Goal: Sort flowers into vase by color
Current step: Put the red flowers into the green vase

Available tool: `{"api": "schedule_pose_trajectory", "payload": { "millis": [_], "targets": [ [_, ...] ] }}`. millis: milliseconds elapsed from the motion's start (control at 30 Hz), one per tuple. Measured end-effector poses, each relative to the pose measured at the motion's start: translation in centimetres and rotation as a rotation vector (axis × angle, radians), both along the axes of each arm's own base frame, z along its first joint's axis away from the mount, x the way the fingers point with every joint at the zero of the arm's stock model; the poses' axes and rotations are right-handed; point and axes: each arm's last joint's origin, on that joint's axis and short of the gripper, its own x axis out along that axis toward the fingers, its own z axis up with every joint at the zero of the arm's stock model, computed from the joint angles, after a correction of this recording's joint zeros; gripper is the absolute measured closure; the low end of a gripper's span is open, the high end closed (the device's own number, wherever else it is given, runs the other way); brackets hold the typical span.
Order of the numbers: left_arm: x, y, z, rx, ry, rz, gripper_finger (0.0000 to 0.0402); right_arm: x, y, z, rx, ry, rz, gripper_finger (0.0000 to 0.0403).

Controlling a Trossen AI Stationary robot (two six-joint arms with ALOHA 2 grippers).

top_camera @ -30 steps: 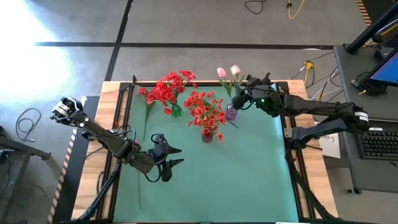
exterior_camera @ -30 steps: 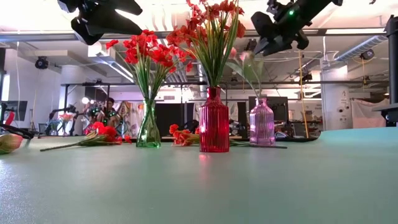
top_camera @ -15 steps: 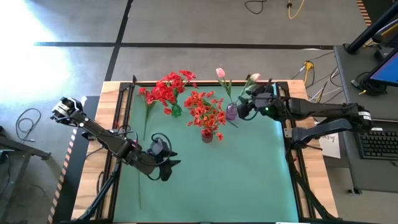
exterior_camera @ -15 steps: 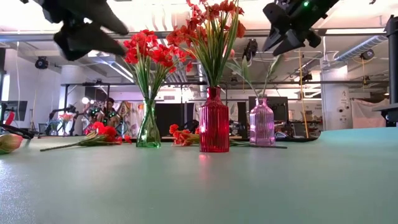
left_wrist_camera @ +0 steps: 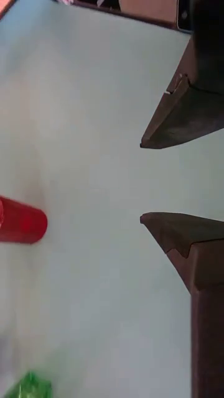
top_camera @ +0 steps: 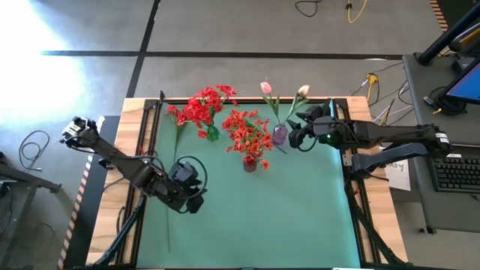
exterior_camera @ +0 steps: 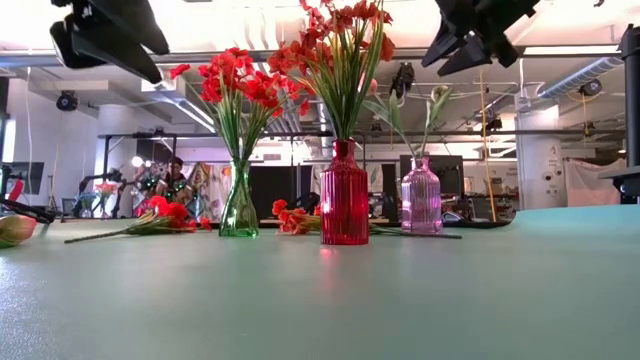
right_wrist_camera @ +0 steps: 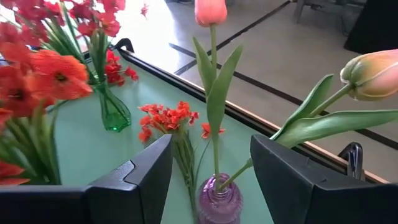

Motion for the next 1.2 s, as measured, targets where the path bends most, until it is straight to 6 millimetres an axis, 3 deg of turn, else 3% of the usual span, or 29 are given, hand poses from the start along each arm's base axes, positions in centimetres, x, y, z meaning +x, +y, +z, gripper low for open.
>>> {"api": "schedule_pose_trajectory", "payload": {
  "millis": [333,600,867,1200],
  "targets": [
    [-0.9,0.6,0.2,0.01,0.097,0.075,0.0235,-0.6,1.5,0.6,0.01,-0.045,0.065,0.0195],
    [-1.3,0.4,-0.1,-0.126,0.156,0.125,0.0235,-0.6,2.8,1.1,0.077,-0.081,0.17,0.0195],
    [-1.9,-1.8,-1.7,-0.285,0.311,0.164,0.0235,-0.5,4.8,1.2,0.199,-0.105,0.338,0.0195],
    [-2.9,-4.1,-3.4,-0.299,0.405,0.26,0.0234,-1.7,6.6,0.7,0.314,-0.002,0.357,0.0195]
  ]
}}
